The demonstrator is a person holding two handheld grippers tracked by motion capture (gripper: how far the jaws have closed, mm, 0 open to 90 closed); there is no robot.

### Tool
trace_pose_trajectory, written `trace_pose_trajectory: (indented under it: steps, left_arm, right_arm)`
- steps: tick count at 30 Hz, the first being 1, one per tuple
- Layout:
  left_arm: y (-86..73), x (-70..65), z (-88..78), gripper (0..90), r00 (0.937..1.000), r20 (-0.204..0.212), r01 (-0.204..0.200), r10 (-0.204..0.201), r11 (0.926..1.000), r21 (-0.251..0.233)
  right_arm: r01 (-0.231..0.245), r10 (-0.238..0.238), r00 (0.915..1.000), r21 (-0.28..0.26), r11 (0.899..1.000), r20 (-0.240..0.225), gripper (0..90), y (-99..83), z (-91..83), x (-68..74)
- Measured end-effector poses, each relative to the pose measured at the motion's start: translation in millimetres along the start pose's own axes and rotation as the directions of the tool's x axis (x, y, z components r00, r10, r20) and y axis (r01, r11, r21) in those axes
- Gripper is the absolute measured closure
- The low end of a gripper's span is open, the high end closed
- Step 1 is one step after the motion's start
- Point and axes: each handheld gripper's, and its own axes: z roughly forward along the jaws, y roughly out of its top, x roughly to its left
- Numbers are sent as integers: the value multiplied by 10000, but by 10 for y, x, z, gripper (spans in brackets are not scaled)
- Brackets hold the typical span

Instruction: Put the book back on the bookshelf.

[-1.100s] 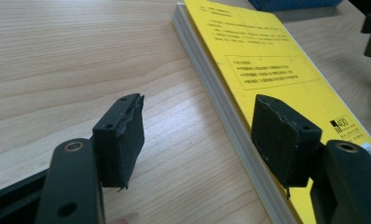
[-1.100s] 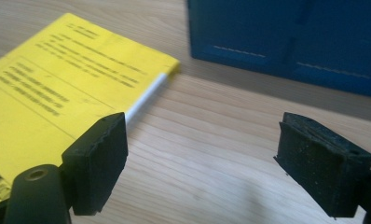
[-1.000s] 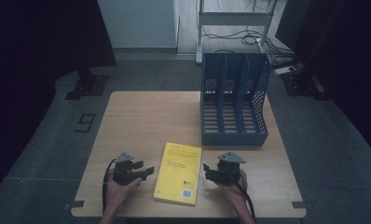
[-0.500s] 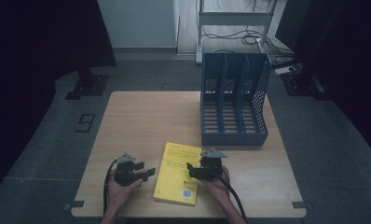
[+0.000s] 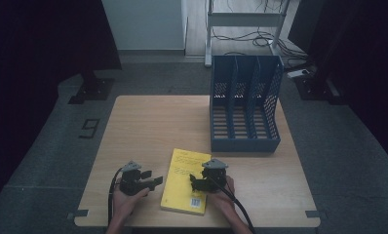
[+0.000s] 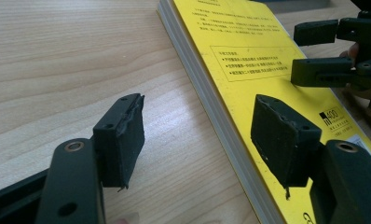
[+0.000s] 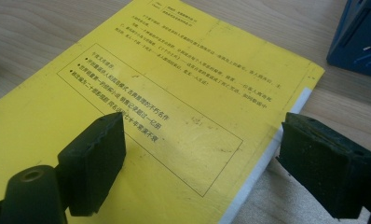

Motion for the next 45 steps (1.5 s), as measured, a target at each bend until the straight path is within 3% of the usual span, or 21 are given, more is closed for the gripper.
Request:
trace_pose_trajectory:
  steps: [14, 26, 35, 40, 45]
  left_arm:
    - [50, -111, -6, 340, 9999, 34, -160, 161, 9997, -171]
    - [122, -174, 154, 332, 9993, -221, -311, 313, 9995, 114]
    - [259, -231, 417, 337, 9984, -319, -459, 470, 9984, 343]
    - [287, -305, 581, 336, 9964, -237, -801, 820, 9944, 696]
    - [278, -340, 652, 316, 9946, -504, -864, 909, 9926, 850]
  right_arm:
    - [-368, 370, 9991, 89, 9993, -192, 134, -23, 17, -46]
    - [-301, 301, 9994, 51, 9995, -181, 133, -27, 20, -46]
    - [-313, 311, 9994, -63, 9995, -176, 134, -42, 19, -47]
    - [-347, 345, 9993, -113, 9993, -174, 136, -50, 17, -44]
    - [-365, 362, 9992, -165, 9992, -172, 137, -57, 16, -43]
